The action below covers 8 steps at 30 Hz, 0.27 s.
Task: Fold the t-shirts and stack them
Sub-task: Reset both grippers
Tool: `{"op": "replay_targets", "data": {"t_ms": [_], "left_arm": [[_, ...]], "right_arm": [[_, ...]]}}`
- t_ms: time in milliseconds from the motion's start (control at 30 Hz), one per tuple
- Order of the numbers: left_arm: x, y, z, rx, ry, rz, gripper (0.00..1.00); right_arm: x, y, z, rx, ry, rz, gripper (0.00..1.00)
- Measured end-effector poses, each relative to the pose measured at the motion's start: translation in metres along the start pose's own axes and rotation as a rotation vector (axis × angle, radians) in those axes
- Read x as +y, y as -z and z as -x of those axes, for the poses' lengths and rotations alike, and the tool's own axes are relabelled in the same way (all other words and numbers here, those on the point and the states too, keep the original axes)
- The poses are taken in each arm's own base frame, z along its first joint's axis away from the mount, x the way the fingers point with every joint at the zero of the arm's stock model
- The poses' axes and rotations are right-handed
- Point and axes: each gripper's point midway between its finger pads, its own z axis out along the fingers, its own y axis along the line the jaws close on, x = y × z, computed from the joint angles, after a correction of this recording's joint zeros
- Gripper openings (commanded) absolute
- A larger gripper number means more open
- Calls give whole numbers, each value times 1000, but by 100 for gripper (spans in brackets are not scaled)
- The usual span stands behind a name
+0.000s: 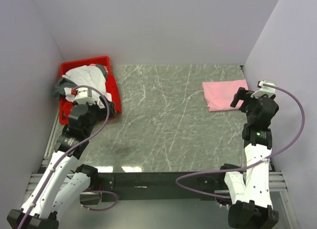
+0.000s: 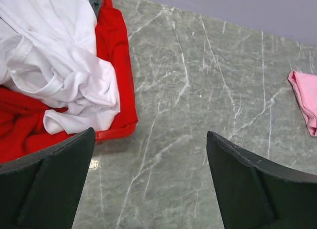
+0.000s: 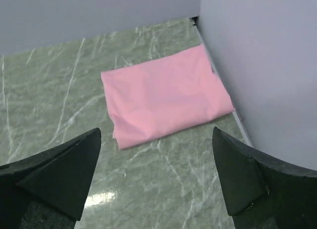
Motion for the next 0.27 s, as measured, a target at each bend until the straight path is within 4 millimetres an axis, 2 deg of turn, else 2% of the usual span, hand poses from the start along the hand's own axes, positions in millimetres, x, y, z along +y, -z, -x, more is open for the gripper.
{"op": "replay_targets", "data": {"t_ms": [100,267], "left_arm": [[2,3,2,-13,1,9,100],[3,7,4,-26,2,6,99]], "right_arm": [[-4,2,3,-14,-35,-34,98],[-7,1,-5,0,-45,-50,99]]}}
